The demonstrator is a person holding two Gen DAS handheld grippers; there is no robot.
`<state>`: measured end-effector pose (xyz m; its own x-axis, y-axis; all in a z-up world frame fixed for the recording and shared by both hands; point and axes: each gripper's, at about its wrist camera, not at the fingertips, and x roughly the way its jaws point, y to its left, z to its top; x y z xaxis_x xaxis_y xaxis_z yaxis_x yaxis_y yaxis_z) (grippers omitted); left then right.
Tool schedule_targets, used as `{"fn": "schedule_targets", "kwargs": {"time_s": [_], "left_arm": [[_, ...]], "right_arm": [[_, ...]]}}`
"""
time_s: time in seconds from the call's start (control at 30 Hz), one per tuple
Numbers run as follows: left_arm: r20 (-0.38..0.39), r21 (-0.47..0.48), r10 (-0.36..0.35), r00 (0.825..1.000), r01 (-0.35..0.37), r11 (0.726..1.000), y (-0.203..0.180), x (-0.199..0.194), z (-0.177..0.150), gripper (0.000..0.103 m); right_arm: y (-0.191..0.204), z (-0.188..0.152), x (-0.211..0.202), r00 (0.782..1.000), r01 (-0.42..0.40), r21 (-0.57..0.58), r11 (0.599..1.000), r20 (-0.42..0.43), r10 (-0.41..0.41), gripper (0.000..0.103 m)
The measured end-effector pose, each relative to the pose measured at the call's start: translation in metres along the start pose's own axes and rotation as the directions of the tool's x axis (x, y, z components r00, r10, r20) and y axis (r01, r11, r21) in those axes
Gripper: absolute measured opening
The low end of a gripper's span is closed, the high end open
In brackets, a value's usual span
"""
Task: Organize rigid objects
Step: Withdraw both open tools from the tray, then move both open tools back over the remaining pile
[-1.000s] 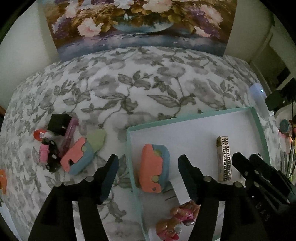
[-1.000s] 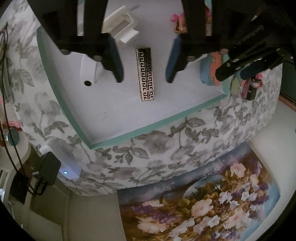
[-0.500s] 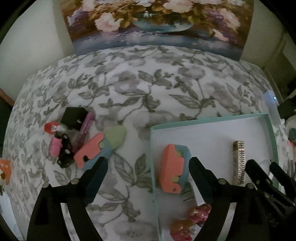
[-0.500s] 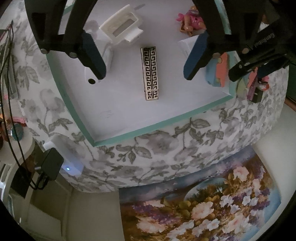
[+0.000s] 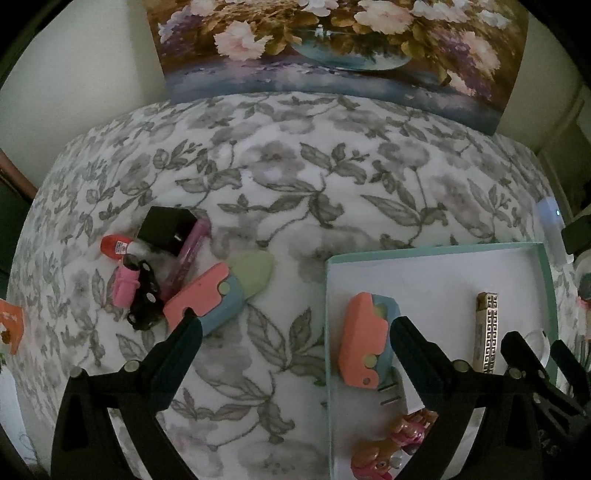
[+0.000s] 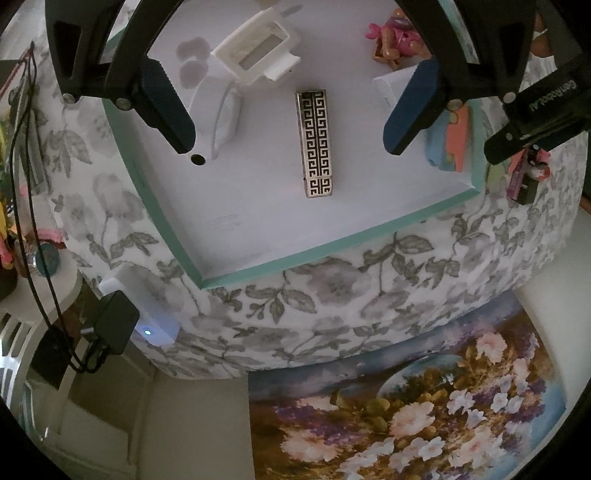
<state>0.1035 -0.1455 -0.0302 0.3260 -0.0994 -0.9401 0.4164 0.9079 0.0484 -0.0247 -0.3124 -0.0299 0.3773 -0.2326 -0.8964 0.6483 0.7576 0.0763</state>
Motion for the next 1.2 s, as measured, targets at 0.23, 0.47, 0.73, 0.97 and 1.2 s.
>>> {"fn": "schedule_targets", "kwargs": {"time_s": [0.23,0.47,0.73,0.97,1.2], "left_arm": [[0.004,-0.011,-0.011,1.0,0.011,1.0,0.002,-0.001,0.0,0.101],[0.013,-0.026,-0.028,1.0,0.028,0.999,0.006,-0.004,0.002,0.101],[0.03,-0.045,-0.031,0.999,0.032,0.998,0.025,-0.015,0.006,0.101],[0.083,-0.074,-0.012,0.997,0.019,0.997,0.064,-0.038,0.017,0.101],[0.122,-0.122,0.014,0.992,0.001,0.993,0.116,-0.058,0.021,0.101]], "right_arm": [[0.0,-0.001,-0.001,1.0,-0.004,0.011,1.0,0.013,0.004,0.103],[-0.001,0.0,-0.004,1.0,-0.007,0.027,1.0,0.026,0.006,0.103],[0.007,0.002,-0.013,0.998,-0.036,0.01,0.999,0.044,0.035,0.103],[0.028,0.012,-0.049,0.987,-0.105,-0.023,0.994,0.122,0.107,0.103],[0.064,0.015,-0.065,0.977,-0.148,-0.069,0.987,0.143,0.157,0.103]]}}
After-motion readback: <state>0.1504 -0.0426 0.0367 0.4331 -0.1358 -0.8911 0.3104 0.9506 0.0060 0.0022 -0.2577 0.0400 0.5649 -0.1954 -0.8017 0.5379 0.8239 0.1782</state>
